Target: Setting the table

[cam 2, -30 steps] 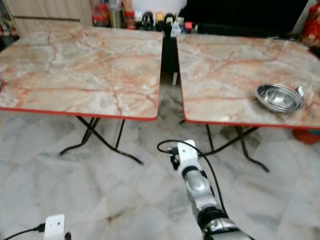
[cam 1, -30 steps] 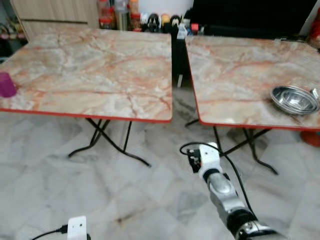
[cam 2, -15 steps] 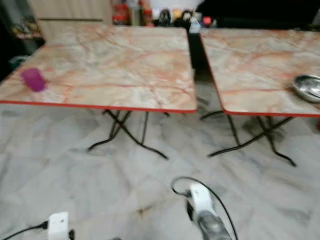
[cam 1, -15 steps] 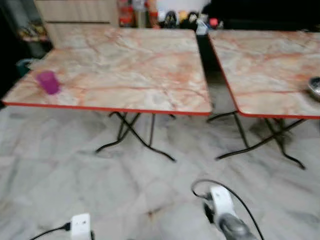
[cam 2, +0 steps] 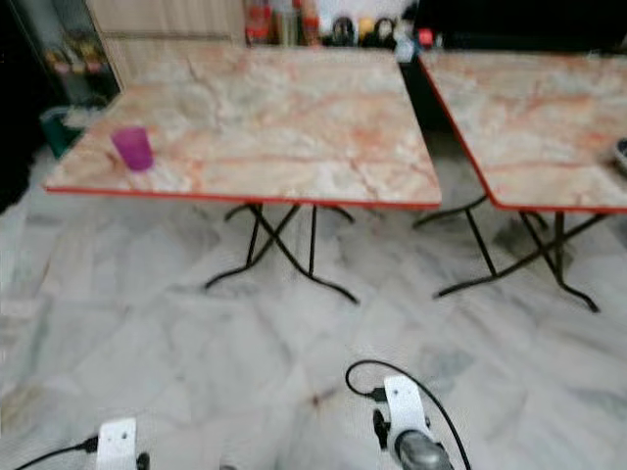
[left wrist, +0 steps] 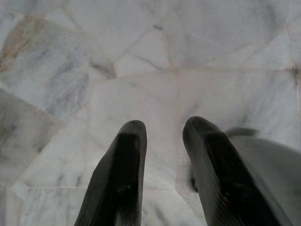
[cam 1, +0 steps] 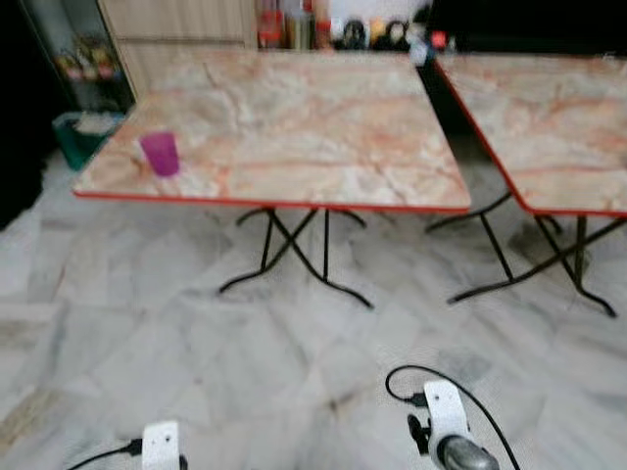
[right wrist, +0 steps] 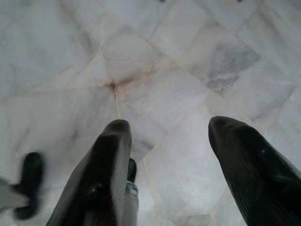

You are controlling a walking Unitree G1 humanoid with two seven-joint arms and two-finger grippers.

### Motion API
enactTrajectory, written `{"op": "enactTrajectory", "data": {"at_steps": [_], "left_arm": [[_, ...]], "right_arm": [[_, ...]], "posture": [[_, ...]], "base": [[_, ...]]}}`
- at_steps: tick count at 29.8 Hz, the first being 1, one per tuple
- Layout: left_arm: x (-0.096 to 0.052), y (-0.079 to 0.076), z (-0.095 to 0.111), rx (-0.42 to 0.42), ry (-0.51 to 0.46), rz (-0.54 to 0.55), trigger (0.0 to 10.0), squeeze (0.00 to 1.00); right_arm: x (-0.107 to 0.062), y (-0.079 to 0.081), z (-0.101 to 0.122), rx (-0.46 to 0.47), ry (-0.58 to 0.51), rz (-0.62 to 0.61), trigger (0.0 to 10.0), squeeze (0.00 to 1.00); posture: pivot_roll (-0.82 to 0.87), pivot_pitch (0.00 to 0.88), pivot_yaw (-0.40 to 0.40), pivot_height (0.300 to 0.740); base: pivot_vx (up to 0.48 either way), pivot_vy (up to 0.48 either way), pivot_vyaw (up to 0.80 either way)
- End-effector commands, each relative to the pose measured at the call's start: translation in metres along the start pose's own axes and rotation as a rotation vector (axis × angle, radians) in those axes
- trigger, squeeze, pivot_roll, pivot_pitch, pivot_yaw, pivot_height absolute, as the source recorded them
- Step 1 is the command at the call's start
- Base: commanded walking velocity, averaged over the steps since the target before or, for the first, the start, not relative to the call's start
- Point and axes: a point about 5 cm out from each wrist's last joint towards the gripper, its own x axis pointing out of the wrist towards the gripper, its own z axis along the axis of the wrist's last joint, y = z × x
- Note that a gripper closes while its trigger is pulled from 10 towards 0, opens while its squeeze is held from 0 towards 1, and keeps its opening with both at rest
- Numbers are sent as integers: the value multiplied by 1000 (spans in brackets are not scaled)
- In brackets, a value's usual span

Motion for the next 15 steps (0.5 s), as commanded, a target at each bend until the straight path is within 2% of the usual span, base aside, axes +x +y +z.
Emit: {"op": "enactTrajectory", "data": {"at_steps": [1,10,15], "left_arm": [[0,7,-3,4,13,14,10000,0],[1,10,0,11,4,18,10000,0],[2,11,3,32,-7,18,10000,0]], "right_arm": [[1,7,7,5,-20,12,10000,0],[2,11,11,21,-37,20,10000,0],[2,12,11,19,-36,21,10000,0]], "posture": [[121,80,-42,715],[126,63,-37,715],[128,60,-34,715]], "base": [[0,409,0],[0,402,0],[0,0,0]]}}
